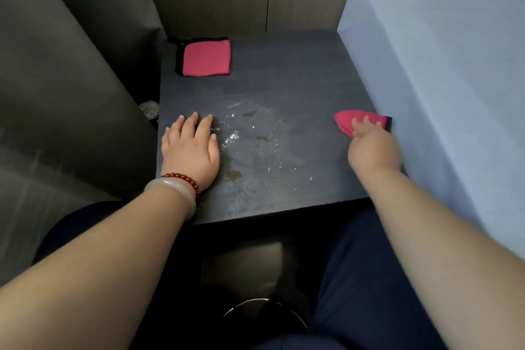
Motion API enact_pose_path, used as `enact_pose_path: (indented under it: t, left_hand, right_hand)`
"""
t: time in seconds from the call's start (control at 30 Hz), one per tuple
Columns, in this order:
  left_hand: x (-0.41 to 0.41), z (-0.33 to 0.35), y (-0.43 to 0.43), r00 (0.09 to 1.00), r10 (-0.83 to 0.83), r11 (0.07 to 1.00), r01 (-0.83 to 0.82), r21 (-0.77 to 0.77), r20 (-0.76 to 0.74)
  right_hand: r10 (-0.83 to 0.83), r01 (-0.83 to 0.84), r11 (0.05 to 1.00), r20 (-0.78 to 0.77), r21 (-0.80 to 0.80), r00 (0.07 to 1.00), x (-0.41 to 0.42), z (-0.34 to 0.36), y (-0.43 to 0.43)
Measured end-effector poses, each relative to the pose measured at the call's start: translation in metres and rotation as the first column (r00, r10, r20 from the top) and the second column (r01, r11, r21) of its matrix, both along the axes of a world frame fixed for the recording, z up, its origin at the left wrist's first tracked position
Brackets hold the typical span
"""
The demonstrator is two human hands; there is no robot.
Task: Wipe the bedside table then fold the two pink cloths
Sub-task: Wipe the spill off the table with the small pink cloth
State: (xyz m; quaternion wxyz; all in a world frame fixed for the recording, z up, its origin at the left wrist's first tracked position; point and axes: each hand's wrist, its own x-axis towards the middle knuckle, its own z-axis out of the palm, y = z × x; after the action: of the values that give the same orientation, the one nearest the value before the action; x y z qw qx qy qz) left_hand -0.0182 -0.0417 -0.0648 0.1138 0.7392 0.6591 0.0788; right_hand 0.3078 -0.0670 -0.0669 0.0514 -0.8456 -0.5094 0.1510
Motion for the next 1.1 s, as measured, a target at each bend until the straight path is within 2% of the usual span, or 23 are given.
enact_pose_path:
  t: [0.07,0.13,0.2,0.23,0.3,0.37,0.4,0.47,0.53,0.6,0.67,0.7,0.77,0.8,0.87,0.9,0.97,1.03,1.1]
  left_hand:
    - [-0.001,0.000,-0.001,1.000,0.003,1.000,-0.003,0.009,0.007]
    - [-0.001,-0.001,-0.001,1.000,0.006,1.000,-0.006,0.010,0.010]
    - [-0.001,0.000,-0.001,1.000,0.002,1.000,-0.002,0.007,0.009]
    - [0.000,0.000,-0.001,1.000,-0.002,1.000,0.002,0.003,0.010]
    - [0.000,0.001,-0.001,1.000,-0.007,1.000,0.007,-0.001,0.013]
    - [-0.002,0.002,-0.001,1.000,-0.005,1.000,0.005,0.001,0.016]
    - [-0.002,0.002,-0.002,1.000,-0.005,1.000,0.005,0.007,0.011]
    - [-0.001,0.003,-0.005,1.000,-0.016,0.999,0.017,0.028,-0.019]
    - [0.001,0.003,-0.010,0.999,-0.030,0.999,0.032,0.039,-0.040]
    - [0.004,0.002,-0.016,0.998,-0.038,0.998,0.040,0.045,-0.041]
    - [0.005,0.002,-0.021,0.999,-0.036,0.998,0.038,0.046,-0.029]
    - [0.004,0.003,-0.023,0.999,-0.033,0.998,0.034,0.045,-0.022]
    - [0.001,0.003,-0.029,1.000,-0.025,0.999,0.025,0.043,-0.018]
    - [-0.002,0.003,-0.032,1.000,-0.019,0.999,0.020,0.041,-0.023]
    - [-0.006,0.004,-0.037,0.999,-0.008,0.999,0.010,0.031,-0.041]
    - [-0.008,0.004,-0.040,0.999,-0.004,1.000,0.005,0.024,-0.048]
    - [-0.009,0.004,-0.044,0.999,-0.001,1.000,0.002,0.013,-0.051]
    - [-0.008,0.004,-0.046,0.998,-0.007,1.000,0.007,0.014,-0.055]
    - [-0.007,0.004,-0.047,0.998,-0.010,1.000,0.011,0.010,-0.059]
  right_hand:
    - [-0.014,0.014,1.000,0.017,0.012,1.000,-0.028,-0.002,-0.004]
    - [0.149,-0.151,0.983,0.026,0.106,0.989,-0.078,-0.006,-0.025]
    - [0.309,-0.305,0.927,0.015,0.216,0.951,-0.100,-0.003,-0.052]
    - [0.320,-0.311,0.917,0.006,0.250,0.948,-0.094,0.000,-0.057]
    - [0.207,-0.210,0.956,0.037,0.205,0.978,-0.051,0.002,-0.045]
    - [0.043,-0.047,0.996,0.045,0.082,0.998,-0.004,0.002,-0.030]
    - [-0.022,0.021,0.999,0.043,0.035,0.999,0.006,0.003,-0.028]
    - [-0.075,0.070,0.996,0.100,0.050,0.992,-0.014,0.003,-0.031]
    - [0.002,-0.014,0.995,0.122,0.101,0.993,-0.065,0.003,-0.043]
    - [0.181,-0.200,0.958,0.107,0.204,0.978,-0.107,0.003,-0.063]
    - [0.255,-0.267,0.924,0.078,0.275,0.964,-0.103,0.004,-0.068]
    - [0.204,-0.211,0.938,0.055,0.274,0.977,-0.084,0.003,-0.063]
    - [-0.054,0.063,0.968,-0.043,0.241,0.998,-0.041,0.005,-0.050]
    - [-0.204,0.233,0.942,-0.136,0.243,0.969,-0.025,0.010,-0.047]
    - [-0.371,0.405,0.887,-0.180,0.222,0.911,-0.025,0.014,-0.046]
    - [-0.310,0.323,0.923,-0.091,0.211,0.946,-0.039,0.014,-0.046]
    - [-0.053,0.049,0.979,0.013,0.199,0.999,-0.077,0.009,-0.056]
    - [0.166,-0.175,0.954,0.057,0.245,0.984,-0.092,-0.007,-0.068]
    - [0.189,-0.207,0.948,0.095,0.243,0.977,-0.068,-0.011,-0.064]
